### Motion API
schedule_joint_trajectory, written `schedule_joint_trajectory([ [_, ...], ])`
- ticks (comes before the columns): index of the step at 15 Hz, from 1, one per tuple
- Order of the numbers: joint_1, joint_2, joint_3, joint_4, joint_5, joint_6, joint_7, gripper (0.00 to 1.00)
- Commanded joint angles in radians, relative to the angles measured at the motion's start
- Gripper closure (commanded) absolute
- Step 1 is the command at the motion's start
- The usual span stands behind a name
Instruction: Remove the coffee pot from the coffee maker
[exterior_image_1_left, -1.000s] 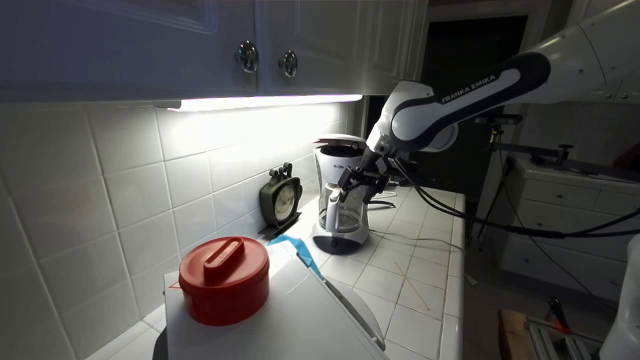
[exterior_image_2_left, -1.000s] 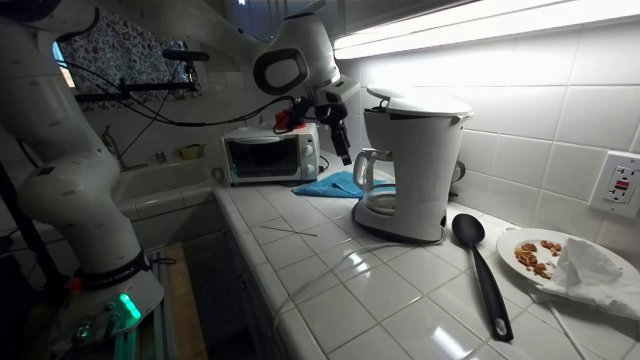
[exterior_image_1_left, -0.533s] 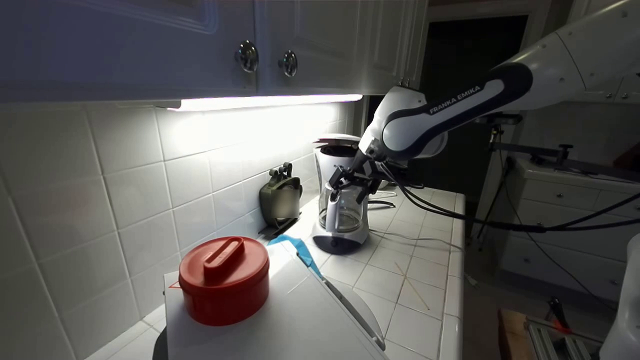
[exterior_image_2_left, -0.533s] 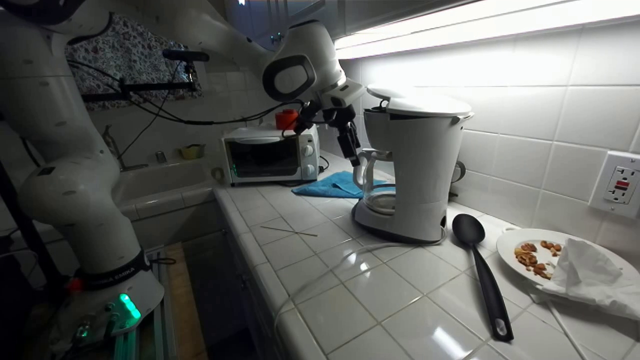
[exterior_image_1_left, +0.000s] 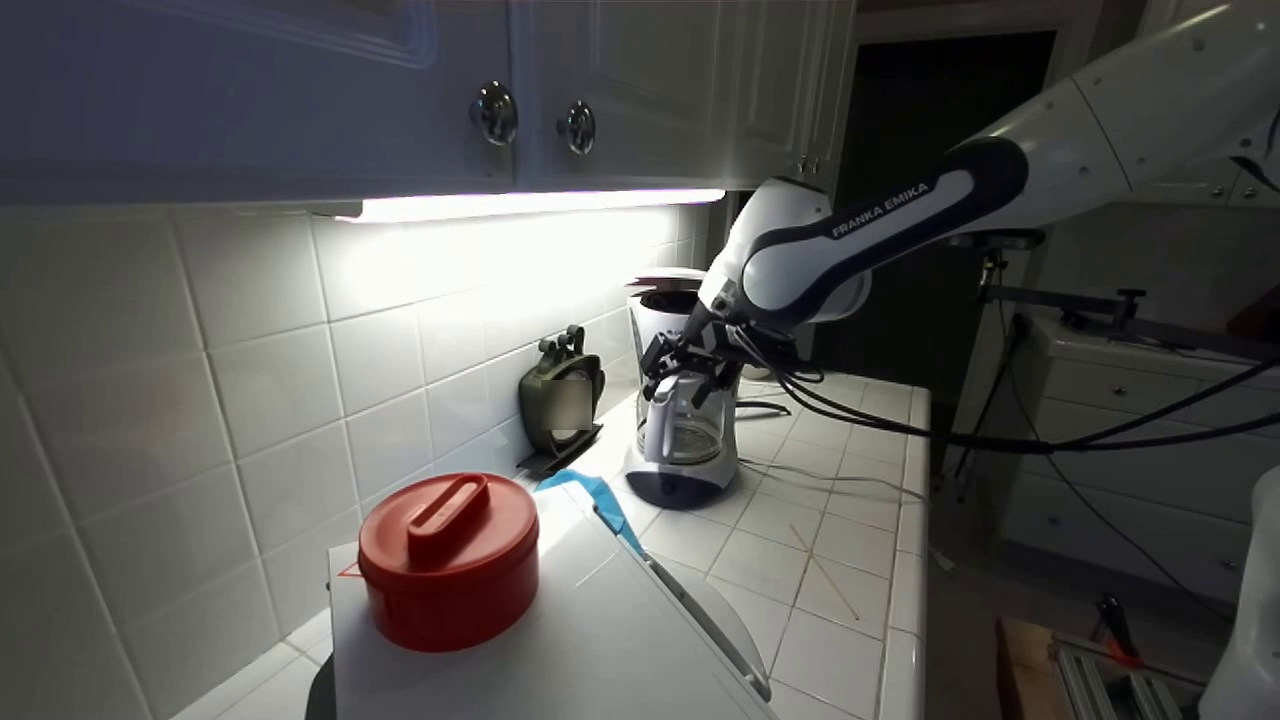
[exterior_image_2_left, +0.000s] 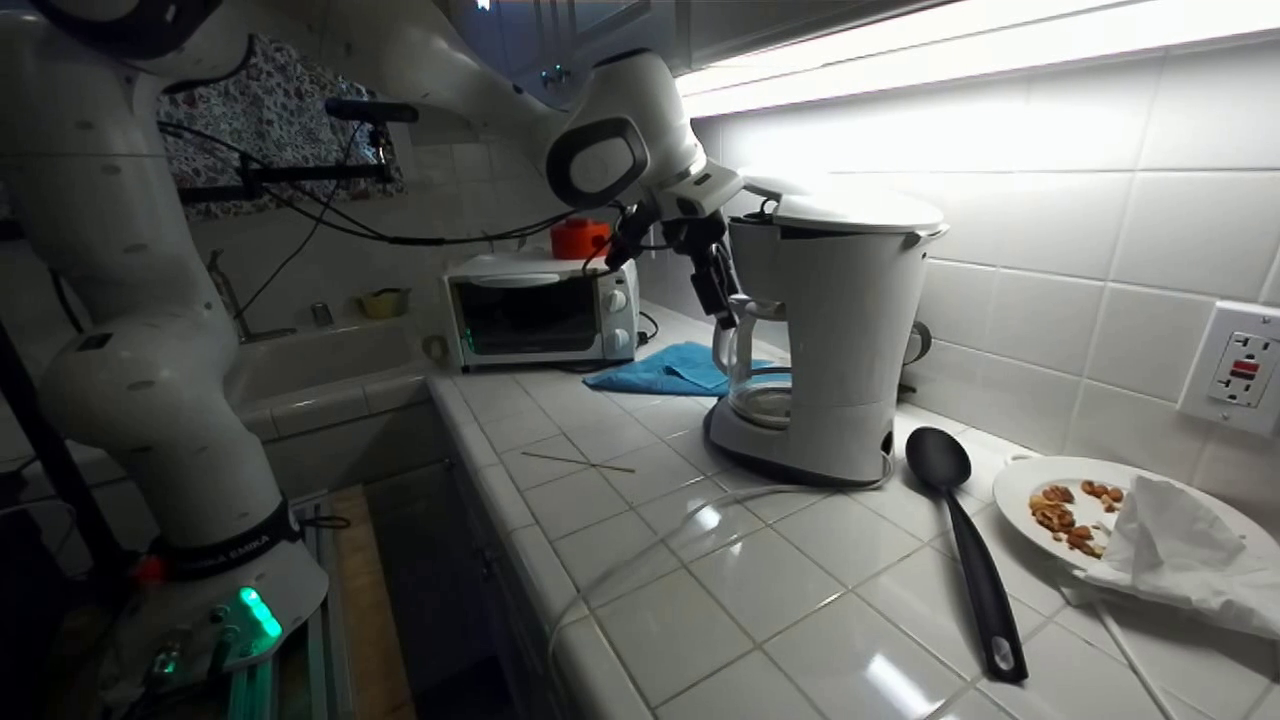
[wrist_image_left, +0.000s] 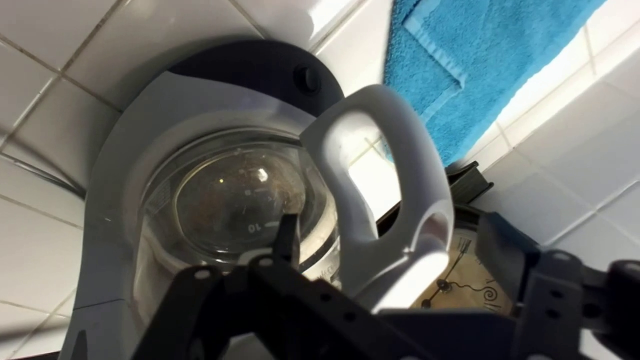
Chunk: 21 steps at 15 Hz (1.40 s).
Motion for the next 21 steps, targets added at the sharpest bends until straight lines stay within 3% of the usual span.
schedule_joint_trajectory([
  [1,0.014,0.019,-0.003,0.044,-0.006,-0.035,0.038,0.41],
  [6,0.019,0.019,-0.004,0.050,-0.012,-0.060,0.038,0.77],
  [7,0.021,0.019,-0.003,0.052,-0.018,-0.054,0.039,0.45],
  [10,0.022,0.024,-0.006,0.057,-0.025,-0.059,0.049,0.32],
  [14,0.023,0.031,-0.005,0.058,-0.028,-0.041,0.048,0.04],
  [15,0.024,0.034,-0.005,0.059,-0.030,-0.041,0.052,0.01],
  [17,0.029,0.045,-0.005,0.059,-0.044,-0.029,0.062,0.35],
  [18,0.031,0.049,-0.005,0.058,-0.048,-0.026,0.065,0.36],
  [21,0.038,0.055,-0.005,0.050,-0.057,-0.005,0.069,0.58],
])
